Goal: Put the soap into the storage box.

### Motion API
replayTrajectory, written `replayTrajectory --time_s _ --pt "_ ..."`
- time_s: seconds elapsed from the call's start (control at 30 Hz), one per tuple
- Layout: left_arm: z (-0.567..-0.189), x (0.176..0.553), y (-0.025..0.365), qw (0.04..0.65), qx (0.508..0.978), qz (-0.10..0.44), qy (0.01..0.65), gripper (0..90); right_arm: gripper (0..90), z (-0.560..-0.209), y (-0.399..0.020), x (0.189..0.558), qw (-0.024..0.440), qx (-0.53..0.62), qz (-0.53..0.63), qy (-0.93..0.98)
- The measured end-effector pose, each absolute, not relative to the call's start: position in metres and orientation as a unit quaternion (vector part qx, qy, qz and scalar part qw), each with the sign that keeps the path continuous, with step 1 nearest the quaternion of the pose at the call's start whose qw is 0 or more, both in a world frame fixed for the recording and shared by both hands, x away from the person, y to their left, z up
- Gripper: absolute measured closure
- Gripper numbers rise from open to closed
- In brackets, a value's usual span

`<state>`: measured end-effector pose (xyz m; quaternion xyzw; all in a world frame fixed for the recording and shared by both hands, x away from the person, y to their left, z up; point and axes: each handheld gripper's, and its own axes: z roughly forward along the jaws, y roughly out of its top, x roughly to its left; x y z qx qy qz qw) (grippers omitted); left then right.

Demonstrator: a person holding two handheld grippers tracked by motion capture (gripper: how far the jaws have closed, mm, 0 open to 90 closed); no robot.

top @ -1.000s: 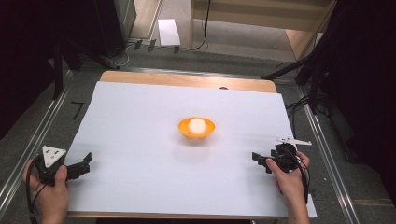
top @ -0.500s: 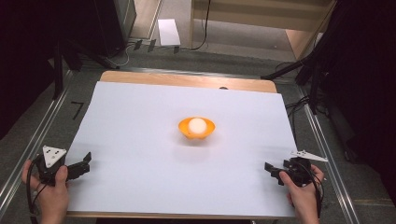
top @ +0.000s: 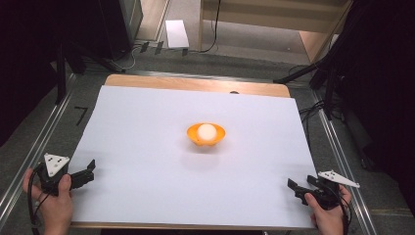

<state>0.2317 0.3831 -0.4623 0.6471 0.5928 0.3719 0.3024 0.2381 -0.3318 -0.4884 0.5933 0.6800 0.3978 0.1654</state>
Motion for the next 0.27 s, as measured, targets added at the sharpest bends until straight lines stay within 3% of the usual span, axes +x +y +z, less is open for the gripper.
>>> replayTrajectory --time_s 0.2,0.27 --pt "-0.4628 0.2324 0.3804 0.289 0.652 0.378 0.591 4.0 13.8 -0.4903 -0.3334 0.231 0.177 0.584 0.427 0.668" --pt "-0.4633 0.2331 0.3796 0.283 0.652 0.38 0.592 8.3 13.8 -0.4919 -0.332 0.2307 0.175 0.579 0.427 0.672"
